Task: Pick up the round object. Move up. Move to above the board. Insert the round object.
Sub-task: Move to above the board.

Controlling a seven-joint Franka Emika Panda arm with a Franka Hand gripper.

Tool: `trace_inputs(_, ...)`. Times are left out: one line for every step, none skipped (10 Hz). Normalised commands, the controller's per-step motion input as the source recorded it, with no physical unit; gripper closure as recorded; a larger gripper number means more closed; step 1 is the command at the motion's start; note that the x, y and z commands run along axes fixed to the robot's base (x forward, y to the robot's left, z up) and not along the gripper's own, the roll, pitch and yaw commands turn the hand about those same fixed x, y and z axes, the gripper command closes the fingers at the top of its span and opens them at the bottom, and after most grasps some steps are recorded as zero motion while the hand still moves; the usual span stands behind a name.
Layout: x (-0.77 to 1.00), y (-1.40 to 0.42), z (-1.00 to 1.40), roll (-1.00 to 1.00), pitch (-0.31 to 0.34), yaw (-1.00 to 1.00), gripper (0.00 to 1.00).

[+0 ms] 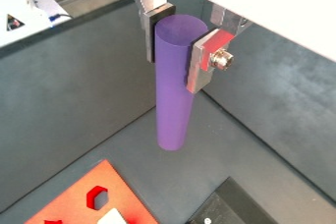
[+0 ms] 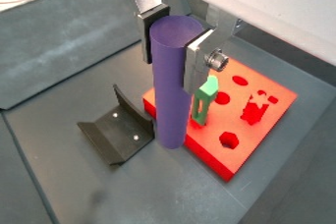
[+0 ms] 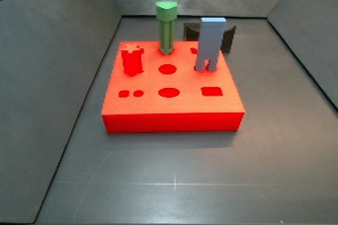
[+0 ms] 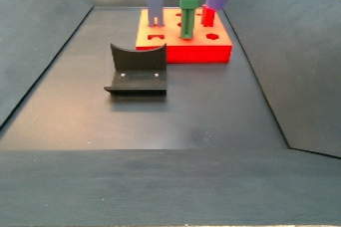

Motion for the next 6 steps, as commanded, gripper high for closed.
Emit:
trace_inputs(0.01, 0.0, 0.52, 0.08, 0.089, 0.03, 1.0)
trace_inputs(0.01, 0.0, 0.36, 0.08, 0.088, 0.03, 1.0)
trace_inputs(0.2, -1.0, -0.01, 0.08, 0.461, -0.39, 1.0)
trace_inputs(0.2, -1.0, -0.04, 0.08, 0.448, -0.38, 1.0)
trace_inputs(0.22, -1.0, -0.03, 0.05, 0.384, -0.22, 1.0)
trace_inputs(0.23, -1.0, -0.02, 0.0, 0.322, -0.12, 1.0)
